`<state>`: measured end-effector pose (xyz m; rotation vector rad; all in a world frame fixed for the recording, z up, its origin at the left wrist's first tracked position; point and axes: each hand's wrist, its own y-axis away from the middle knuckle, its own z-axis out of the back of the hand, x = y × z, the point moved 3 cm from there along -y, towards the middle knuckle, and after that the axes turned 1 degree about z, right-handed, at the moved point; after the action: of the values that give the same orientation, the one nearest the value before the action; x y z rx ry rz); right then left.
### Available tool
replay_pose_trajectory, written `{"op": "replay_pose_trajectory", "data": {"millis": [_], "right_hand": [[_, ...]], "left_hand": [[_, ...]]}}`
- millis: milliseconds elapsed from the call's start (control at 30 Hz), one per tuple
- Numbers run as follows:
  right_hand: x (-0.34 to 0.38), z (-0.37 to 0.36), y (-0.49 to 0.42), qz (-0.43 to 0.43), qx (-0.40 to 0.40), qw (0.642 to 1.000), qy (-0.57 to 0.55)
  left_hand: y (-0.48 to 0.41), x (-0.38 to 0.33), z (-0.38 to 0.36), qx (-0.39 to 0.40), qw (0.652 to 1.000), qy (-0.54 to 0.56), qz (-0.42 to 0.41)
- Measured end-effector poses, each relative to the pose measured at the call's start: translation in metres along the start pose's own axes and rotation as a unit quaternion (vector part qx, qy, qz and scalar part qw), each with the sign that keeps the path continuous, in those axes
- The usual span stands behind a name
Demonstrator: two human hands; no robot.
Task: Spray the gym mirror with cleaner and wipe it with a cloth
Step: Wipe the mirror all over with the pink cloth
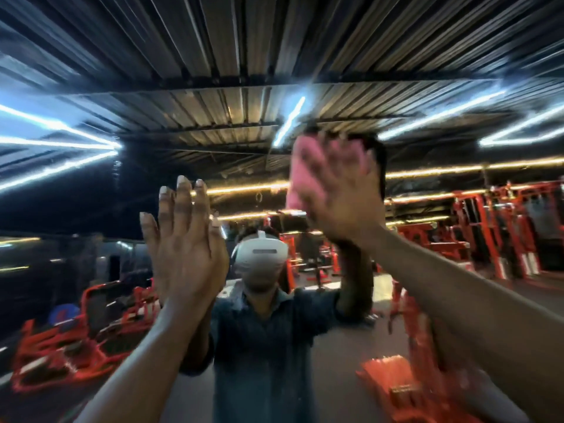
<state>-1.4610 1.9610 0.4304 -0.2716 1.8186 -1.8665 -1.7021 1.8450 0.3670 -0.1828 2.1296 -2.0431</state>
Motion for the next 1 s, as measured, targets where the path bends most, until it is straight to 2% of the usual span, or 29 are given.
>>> {"op": "replay_pose_trajectory", "data": {"millis": [67,100,133,167,233,333,400,467,533,600,667,700,733,800,900,1000], "right_hand": [[-0.011,0.002,-0.021,-0.154,-0.024,0.988,-0.007],[-0.005,0.003,-0.025,-0.204,-0.029,0.978,-0.020],[0.008,0.004,-0.025,-0.218,-0.030,0.975,-0.026],[0.025,0.004,-0.018,-0.188,-0.023,0.982,-0.022],[0.066,0.000,0.018,-0.037,0.013,0.999,-0.022],[0.099,0.002,0.094,0.177,0.085,0.980,-0.033],[0.095,0.004,0.113,0.262,0.108,0.958,-0.031],[0.083,0.005,0.090,0.300,0.109,0.947,-0.021],[0.066,0.005,0.039,0.225,0.079,0.971,-0.006],[0.045,0.006,-0.018,0.049,0.043,0.998,-0.006],[0.038,0.008,-0.059,-0.119,0.004,0.992,-0.030],[0.045,0.008,-0.070,-0.165,-0.009,0.985,-0.041],[0.060,0.008,-0.075,-0.172,-0.019,0.984,-0.050],[0.103,0.005,-0.058,-0.082,-0.028,0.994,-0.063],[0.151,0.001,0.027,0.096,0.028,0.991,-0.084],[0.136,-0.001,0.108,0.142,0.084,0.983,-0.078]], "left_hand": [[0.000,0.000,0.000,0.012,1.000,0.008,-0.004],[0.000,0.000,0.001,0.017,1.000,0.011,-0.004],[-0.001,0.000,0.001,0.022,1.000,0.016,-0.001],[-0.001,0.001,0.001,0.024,1.000,0.017,0.002],[0.000,0.001,0.001,0.027,0.999,0.018,0.005],[-0.002,0.003,0.008,0.026,0.998,0.050,0.011],[-0.005,0.004,0.013,0.026,0.998,0.064,0.002],[-0.007,0.010,0.017,0.022,0.998,0.060,-0.017],[-0.006,0.021,0.019,0.015,0.999,0.032,-0.038],[-0.004,0.034,0.021,0.004,0.999,0.003,-0.039],[-0.004,0.047,0.023,-0.001,0.999,-0.033,-0.035],[-0.005,0.053,0.024,-0.002,0.999,-0.043,-0.029],[-0.007,0.060,0.024,-0.003,0.999,-0.046,-0.021],[-0.007,0.073,0.024,0.000,0.999,-0.051,-0.012],[-0.004,0.079,0.022,0.007,0.998,-0.053,-0.026],[-0.004,0.080,0.021,-0.001,0.998,-0.057,-0.026]]}}
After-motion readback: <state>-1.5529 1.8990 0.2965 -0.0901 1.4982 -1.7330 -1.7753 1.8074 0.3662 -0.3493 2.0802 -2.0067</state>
